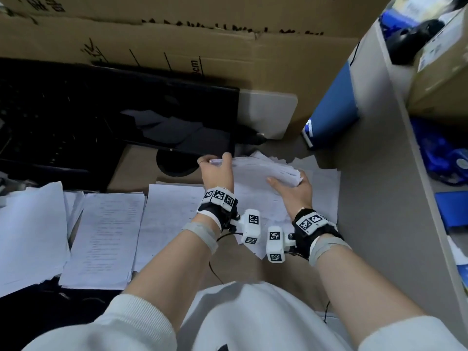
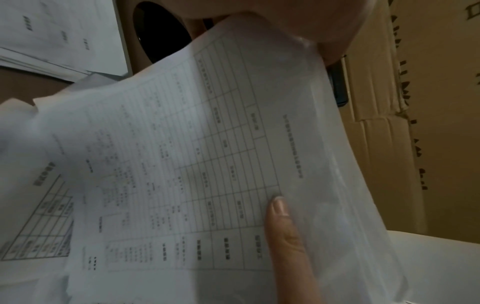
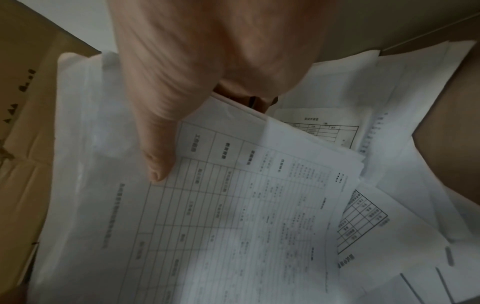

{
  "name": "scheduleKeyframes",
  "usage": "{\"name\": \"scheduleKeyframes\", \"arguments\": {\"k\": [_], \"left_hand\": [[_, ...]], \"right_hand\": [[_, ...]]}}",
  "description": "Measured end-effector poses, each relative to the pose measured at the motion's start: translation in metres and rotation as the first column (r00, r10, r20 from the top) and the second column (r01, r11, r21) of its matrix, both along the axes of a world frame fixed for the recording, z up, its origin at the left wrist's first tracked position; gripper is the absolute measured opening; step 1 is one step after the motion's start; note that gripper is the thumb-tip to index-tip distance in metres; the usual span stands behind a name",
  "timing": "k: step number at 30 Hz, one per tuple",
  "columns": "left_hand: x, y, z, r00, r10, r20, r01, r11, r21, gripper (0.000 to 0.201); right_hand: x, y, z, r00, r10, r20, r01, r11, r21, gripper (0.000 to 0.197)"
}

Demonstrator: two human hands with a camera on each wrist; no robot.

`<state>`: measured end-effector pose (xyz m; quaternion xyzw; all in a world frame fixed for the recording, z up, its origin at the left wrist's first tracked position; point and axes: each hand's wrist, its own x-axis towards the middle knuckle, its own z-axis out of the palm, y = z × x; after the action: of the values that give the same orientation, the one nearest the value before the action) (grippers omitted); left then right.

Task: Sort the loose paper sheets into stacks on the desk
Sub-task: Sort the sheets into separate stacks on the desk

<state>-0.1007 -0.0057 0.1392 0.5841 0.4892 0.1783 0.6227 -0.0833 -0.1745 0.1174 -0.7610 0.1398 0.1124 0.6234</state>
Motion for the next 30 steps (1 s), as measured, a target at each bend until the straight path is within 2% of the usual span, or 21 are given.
{"name": "scheduleKeyframes", "arguments": {"k": [3, 6, 9, 13, 15, 16, 17, 19, 20, 22, 24, 26, 28, 30], "left_hand": [[0.000, 0.002, -0.008, 0.997, -0.014, 0.076, 0.014, 1.000, 0.002, 0.021], [-0.001, 0.002, -0.012, 0.986, -0.092, 0.141, 0.099, 0.994, -0.046, 0.021], [-0.007, 0.006, -0.013, 0.965, -0.176, 0.197, 0.196, 0.977, -0.089, 0.049], [-0.019, 0.008, -0.019, 0.923, -0.360, 0.137, 0.366, 0.931, -0.016, 0.082], [-0.021, 0.005, -0.020, 0.879, -0.454, 0.147, 0.452, 0.890, 0.048, 0.092], [-0.020, 0.004, -0.021, 0.846, -0.511, 0.153, 0.502, 0.860, 0.091, 0.096], [-0.020, 0.001, -0.018, 0.800, -0.578, 0.158, 0.563, 0.816, 0.135, 0.097], [-0.017, -0.004, -0.015, 0.728, -0.676, 0.118, 0.647, 0.733, 0.209, 0.089], [-0.016, -0.005, -0.016, 0.731, -0.680, 0.063, 0.649, 0.721, 0.244, 0.081], [-0.012, -0.004, -0.021, 0.818, -0.575, -0.025, 0.556, 0.778, 0.292, 0.059], [-0.006, -0.002, -0.014, 0.895, -0.447, -0.015, 0.438, 0.870, 0.226, 0.037], [0.000, -0.006, 0.000, 0.922, -0.379, 0.080, 0.372, 0.924, 0.091, 0.024], [0.002, -0.011, 0.010, 0.921, -0.343, 0.187, 0.344, 0.939, 0.024, 0.019], [-0.004, -0.016, 0.005, 0.924, -0.339, 0.178, 0.343, 0.939, 0.008, 0.020]], "right_hand": [[0.001, -0.001, 0.003, 0.998, 0.045, -0.045, -0.044, 0.999, 0.020, 0.047], [0.002, -0.001, 0.001, 0.993, 0.035, -0.116, -0.033, 0.999, 0.013, 0.026], [0.006, 0.000, 0.000, 0.985, -0.067, -0.157, 0.071, 0.997, 0.016, 0.011], [0.013, -0.005, 0.005, 0.974, -0.179, -0.141, 0.188, 0.981, 0.051, 0.011], [0.015, -0.009, 0.008, 0.967, -0.218, -0.133, 0.226, 0.973, 0.050, 0.009], [0.017, -0.010, 0.010, 0.961, -0.248, -0.123, 0.256, 0.965, 0.054, 0.003], [0.019, -0.011, 0.014, 0.953, -0.280, -0.112, 0.288, 0.956, 0.061, 0.006], [0.025, -0.012, 0.024, 0.941, -0.326, -0.094, 0.334, 0.939, 0.080, 0.011], [0.028, -0.013, 0.028, 0.938, -0.334, -0.093, 0.342, 0.935, 0.092, 0.011], [0.031, -0.013, 0.034, 0.945, -0.308, -0.106, 0.320, 0.939, 0.126, 0.014], [0.034, -0.012, 0.039, 0.957, -0.273, -0.096, 0.285, 0.945, 0.160, 0.008], [0.037, -0.012, 0.046, 0.960, -0.272, -0.065, 0.279, 0.941, 0.192, 0.014], [0.040, -0.012, 0.050, 0.957, -0.289, -0.035, 0.289, 0.932, 0.219, 0.018], [0.038, -0.014, 0.044, 0.953, -0.299, -0.043, 0.301, 0.928, 0.220, 0.019]]}}
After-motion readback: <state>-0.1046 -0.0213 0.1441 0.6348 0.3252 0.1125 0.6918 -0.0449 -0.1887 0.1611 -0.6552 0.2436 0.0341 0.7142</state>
